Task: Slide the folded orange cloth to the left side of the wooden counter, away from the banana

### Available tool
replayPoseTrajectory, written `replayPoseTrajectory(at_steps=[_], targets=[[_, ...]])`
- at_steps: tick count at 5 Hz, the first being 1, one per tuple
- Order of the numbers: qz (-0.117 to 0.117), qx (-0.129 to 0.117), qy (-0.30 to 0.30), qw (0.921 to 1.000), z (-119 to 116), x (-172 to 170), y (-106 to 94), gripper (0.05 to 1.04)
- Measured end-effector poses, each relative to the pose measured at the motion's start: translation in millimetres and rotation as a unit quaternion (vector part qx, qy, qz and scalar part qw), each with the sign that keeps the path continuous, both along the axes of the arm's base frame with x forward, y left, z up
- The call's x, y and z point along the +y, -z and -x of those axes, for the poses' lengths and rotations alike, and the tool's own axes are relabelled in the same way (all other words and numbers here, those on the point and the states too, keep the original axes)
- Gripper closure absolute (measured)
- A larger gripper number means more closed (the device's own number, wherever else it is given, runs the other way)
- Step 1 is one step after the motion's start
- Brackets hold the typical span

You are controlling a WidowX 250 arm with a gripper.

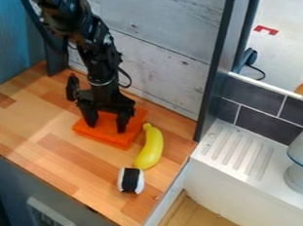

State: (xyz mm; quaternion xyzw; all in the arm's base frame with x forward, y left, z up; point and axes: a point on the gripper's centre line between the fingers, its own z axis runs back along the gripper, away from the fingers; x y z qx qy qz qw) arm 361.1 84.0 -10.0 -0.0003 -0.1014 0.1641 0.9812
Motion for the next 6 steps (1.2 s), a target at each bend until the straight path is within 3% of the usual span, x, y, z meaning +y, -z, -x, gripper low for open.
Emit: replayPoseTrajectory(at_steps=[2,4,6], targets=[[0.001,0.004,-0.029,0.9996,14.0,14.6,9.2,0.083],[-0.016,0.007,-0.077,0.9969,35.1,47.9,11.7,0.083],[-0.016,0.028,-0.153,0.9877,58.7,94.1,13.7,0.083]])
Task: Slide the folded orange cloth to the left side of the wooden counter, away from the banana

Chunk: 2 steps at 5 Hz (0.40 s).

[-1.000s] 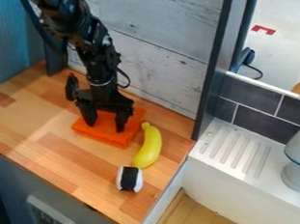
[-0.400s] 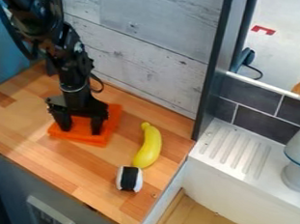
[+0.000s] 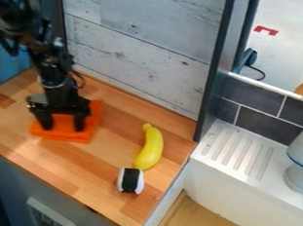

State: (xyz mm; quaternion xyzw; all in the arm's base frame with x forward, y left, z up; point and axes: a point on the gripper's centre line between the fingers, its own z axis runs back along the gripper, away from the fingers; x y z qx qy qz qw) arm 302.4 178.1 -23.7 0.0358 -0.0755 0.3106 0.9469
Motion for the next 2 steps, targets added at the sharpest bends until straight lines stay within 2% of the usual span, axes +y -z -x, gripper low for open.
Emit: replayPoseTrajectory(at_steps=[1,2], targets=[[0.019,0.037,-0.031,0.9987,19.2,25.1,-0.5,0.083],[0.036,0.062,-0.067,0.9952,41.2,48.7,-0.9,0.083]])
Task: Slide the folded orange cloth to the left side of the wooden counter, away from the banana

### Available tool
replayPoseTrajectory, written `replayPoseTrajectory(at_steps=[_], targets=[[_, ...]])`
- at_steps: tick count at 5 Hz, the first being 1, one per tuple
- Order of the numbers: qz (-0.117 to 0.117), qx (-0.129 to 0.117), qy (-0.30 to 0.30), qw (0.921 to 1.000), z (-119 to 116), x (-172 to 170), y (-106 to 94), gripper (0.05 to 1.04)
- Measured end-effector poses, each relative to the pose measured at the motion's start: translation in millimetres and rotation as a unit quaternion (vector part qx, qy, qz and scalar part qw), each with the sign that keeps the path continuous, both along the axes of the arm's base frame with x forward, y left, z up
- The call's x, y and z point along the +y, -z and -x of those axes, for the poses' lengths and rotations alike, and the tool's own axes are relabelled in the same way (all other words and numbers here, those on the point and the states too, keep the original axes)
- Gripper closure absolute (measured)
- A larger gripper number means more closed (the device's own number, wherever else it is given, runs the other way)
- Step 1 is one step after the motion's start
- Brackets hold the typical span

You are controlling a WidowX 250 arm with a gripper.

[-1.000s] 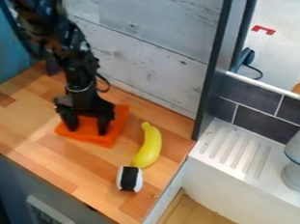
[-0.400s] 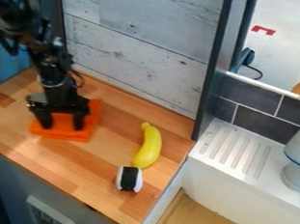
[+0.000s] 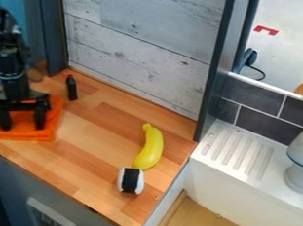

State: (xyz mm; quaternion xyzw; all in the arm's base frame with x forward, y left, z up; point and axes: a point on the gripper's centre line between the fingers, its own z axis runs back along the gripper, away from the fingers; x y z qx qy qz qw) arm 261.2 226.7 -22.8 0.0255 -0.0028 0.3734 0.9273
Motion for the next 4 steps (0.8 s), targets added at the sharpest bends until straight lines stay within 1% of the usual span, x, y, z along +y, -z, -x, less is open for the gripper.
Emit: replayPoseTrajectory(at_steps=[1,2,3,4], targets=[[-0.008,0.004,-0.008,0.9999,2.8,13.8,-0.5,0.083],[0.004,-0.002,-0.012,0.9999,3.2,13.0,-1.1,0.083],[0.027,-0.033,-0.012,0.9990,4.7,2.0,-21.5,0.083],[0.007,-0.110,-0.005,0.9939,3.6,-13.1,-87.2,0.083]])
